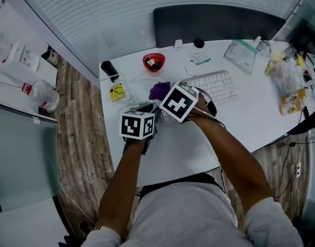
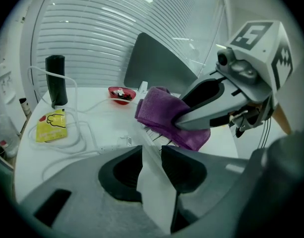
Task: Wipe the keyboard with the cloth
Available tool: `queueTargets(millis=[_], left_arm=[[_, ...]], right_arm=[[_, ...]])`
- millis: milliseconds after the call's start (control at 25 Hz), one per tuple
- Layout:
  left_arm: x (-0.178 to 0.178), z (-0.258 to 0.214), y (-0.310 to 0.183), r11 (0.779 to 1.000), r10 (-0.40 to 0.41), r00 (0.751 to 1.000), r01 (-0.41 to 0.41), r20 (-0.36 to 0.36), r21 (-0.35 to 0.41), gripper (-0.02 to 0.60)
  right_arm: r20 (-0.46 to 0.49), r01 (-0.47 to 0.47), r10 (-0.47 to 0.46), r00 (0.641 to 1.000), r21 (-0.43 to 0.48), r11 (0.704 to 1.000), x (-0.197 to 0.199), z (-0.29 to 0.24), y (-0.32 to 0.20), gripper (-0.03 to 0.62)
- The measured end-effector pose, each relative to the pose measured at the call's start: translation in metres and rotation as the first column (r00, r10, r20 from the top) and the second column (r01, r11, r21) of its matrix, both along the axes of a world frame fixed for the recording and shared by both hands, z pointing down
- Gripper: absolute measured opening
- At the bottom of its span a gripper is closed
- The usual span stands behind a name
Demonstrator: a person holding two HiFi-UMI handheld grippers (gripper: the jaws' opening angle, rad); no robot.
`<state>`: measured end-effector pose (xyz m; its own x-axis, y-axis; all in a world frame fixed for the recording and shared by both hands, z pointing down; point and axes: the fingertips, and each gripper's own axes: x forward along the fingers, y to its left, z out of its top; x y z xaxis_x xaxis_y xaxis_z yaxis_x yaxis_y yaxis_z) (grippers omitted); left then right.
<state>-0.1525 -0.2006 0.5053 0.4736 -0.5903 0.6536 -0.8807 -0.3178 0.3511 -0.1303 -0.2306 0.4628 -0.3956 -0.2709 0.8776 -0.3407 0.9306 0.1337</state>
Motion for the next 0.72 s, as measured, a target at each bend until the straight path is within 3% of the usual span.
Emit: queueTargets(millis=[200, 400, 560, 720], left_arm=[[0.005, 0.000, 0.001, 0.999, 0.033, 0.998, -0.034, -0.049, -0.027, 0.086], [0.005, 0.001, 0.001, 0.999, 0.029, 0.997, -0.032, -0.073, -0.033, 0.083], [0.005, 0.000, 0.001, 0.999, 0.027, 0.997, -0.030, -0.067, -0.033, 0.083], [0.004, 0.003, 0.002, 0.999, 0.024, 0.998, -0.026, -0.057, -0.041, 0.081]], right_arm=[[-0.052, 0.051, -0.051, 0.997, -0.011, 0.999, -0.001, 0.008, 0.000, 0.089], [-0.045, 0.042, -0.043, 0.998, -0.026, 0.999, 0.015, 0.008, -0.008, 0.089], [-0.059, -0.018, 0.017, 0.998, -0.025, 1.000, 0.054, 0.006, -0.027, 0.089], [-0.082, -0.140, 0.138, 0.987, -0.026, 0.990, 0.115, 0.011, -0.054, 0.089]])
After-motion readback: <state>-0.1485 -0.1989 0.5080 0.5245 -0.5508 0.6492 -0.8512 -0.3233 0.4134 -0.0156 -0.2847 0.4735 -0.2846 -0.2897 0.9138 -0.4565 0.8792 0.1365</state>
